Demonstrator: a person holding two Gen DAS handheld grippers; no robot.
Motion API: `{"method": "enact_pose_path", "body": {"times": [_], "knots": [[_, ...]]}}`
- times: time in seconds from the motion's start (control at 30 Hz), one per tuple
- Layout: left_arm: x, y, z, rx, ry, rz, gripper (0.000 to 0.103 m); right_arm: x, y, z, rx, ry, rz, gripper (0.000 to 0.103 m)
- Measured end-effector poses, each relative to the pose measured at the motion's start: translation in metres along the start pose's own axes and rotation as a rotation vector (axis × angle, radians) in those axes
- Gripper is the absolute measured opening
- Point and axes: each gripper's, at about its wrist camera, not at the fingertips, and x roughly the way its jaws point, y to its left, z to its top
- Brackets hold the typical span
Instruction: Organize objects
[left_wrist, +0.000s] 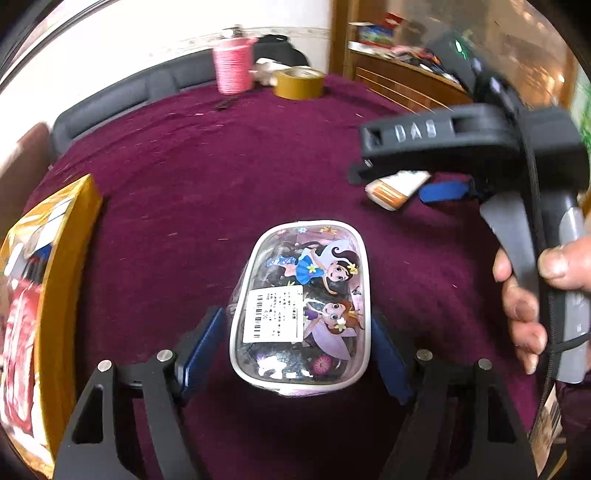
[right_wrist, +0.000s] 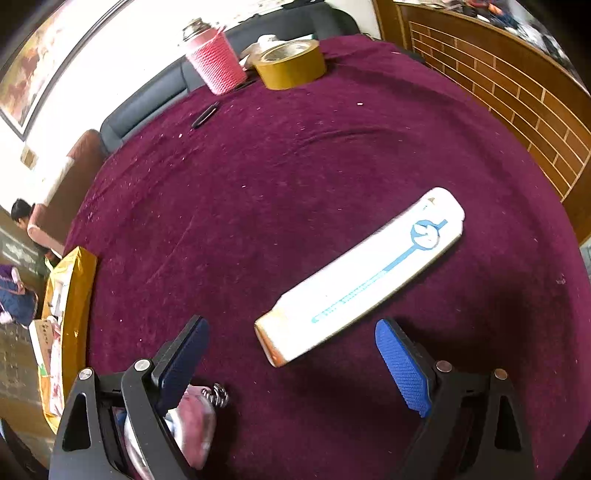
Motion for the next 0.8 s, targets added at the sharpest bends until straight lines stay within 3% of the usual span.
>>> {"method": "enact_pose_path", "body": {"times": [0.13, 0.37, 0.47, 0.57, 0.8], "knots": [[-0.017, 0.021, -0.005, -0.051, -0.028, 0.053, 0.075, 0.011, 0.022, 0.003, -0.08, -0.01, -0.04, 0.094], [-0.042, 0.066, -0.02, -0.145, -0.061, 0.136, 0.075, 0.019, 0.09, -0.02, -0.365, -0.007, -0.076, 0.073], [-0.048, 0.079, -0.028, -0.17, -0.062, 0.149, 0.075, 0.022, 0.115, -0.036, -0.447, 0.022, -0.049, 0.072], [-0.054, 0.09, -0.036, -0.193, -0.068, 0.153, 0.076, 0.022, 0.135, -0.052, -0.486, 0.083, 0.043, 0.072], [-0.077, 0.105, -0.044, -0.214, -0.13, 0.187, 0.076, 0.008, 0.165, -0.077, -0.549, 0.08, 0.063, 0.075]]}}
